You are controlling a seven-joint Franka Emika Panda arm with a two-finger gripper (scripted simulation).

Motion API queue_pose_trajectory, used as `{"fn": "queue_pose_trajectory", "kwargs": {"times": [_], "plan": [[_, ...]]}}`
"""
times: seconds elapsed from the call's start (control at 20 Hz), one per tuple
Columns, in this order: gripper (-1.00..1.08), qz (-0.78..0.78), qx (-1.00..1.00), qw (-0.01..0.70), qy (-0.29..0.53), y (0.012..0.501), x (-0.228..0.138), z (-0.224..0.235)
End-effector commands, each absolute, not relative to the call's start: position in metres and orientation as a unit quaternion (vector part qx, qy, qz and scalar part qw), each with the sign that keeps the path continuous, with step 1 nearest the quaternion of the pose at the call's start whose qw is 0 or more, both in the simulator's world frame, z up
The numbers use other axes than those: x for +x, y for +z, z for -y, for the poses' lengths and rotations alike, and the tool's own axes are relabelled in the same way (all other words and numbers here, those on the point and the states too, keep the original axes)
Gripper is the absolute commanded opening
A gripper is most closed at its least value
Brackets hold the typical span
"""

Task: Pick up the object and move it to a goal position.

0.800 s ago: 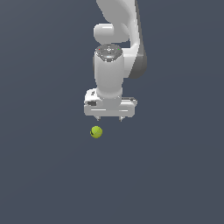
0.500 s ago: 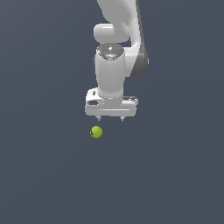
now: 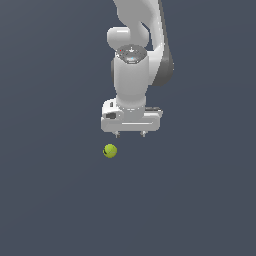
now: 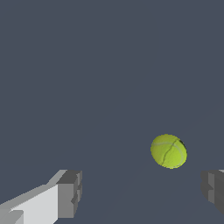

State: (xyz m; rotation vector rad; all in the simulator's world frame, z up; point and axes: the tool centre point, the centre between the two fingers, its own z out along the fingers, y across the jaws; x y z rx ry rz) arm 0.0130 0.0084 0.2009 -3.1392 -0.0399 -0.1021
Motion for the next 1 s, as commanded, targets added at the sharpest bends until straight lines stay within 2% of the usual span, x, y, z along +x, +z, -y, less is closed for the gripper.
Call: {"fn": "queue_pose_trajectory", "kwargs": {"times": [0.0, 0.6, 0.95], "plan": [[1.00, 0.003, -1.000, 0.001, -0.030, 0.194, 0.012, -0.002], [1.00, -0.116, -0.993, 0.002, -0.005, 0.110, -0.002, 0.071], [1.00, -0.144, -0.990, 0.000, 0.000, 0.091, -0.008, 0.088]]}}
